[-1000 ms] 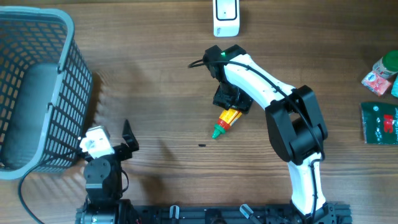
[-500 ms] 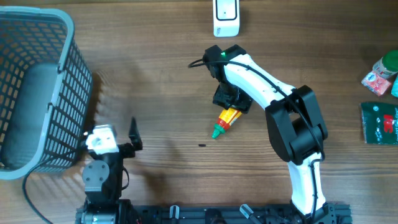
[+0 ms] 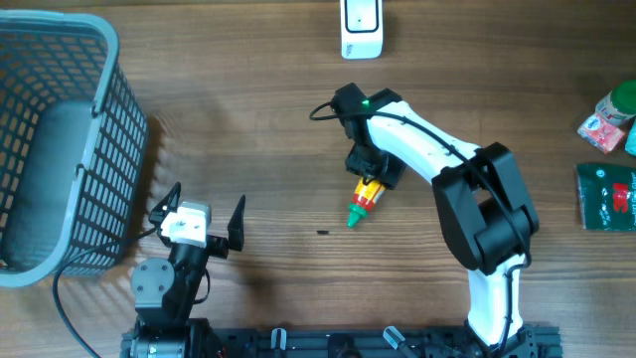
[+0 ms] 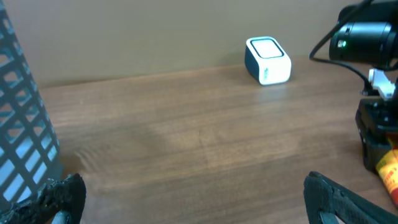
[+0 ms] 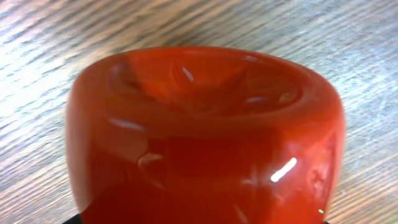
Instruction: Scan the item barcode
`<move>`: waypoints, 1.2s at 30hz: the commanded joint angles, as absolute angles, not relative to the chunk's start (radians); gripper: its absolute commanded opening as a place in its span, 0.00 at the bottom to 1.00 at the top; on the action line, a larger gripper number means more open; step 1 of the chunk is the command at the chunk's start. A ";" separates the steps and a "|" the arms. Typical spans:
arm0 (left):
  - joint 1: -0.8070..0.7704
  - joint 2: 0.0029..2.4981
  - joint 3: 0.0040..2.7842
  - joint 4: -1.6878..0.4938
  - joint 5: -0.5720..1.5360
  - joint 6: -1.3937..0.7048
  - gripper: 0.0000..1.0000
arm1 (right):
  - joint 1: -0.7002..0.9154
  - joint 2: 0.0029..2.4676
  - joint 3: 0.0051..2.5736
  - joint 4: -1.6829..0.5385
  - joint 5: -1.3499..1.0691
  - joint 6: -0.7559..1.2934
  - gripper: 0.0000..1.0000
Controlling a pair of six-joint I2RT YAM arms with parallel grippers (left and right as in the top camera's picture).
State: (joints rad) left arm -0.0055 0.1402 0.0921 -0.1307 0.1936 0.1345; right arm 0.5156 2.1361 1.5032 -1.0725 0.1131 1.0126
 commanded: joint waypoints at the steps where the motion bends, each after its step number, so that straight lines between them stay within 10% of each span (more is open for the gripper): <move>1: -0.009 0.141 0.084 -0.173 0.220 0.154 1.00 | 0.471 2.235 1.441 -1.081 0.135 0.934 0.40; 26: -0.009 0.141 0.084 -0.263 0.220 0.153 1.00 | 0.392 2.233 1.658 -1.314 -0.265 1.156 0.09; 36: -0.009 0.142 0.084 -0.263 0.220 0.153 1.00 | 0.389 2.197 1.659 -1.291 -0.064 1.385 0.38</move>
State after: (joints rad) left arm -0.0055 0.1402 0.0910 -0.2642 0.2077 0.1379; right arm 0.3908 2.2116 1.6279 -1.2922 -0.1436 1.2896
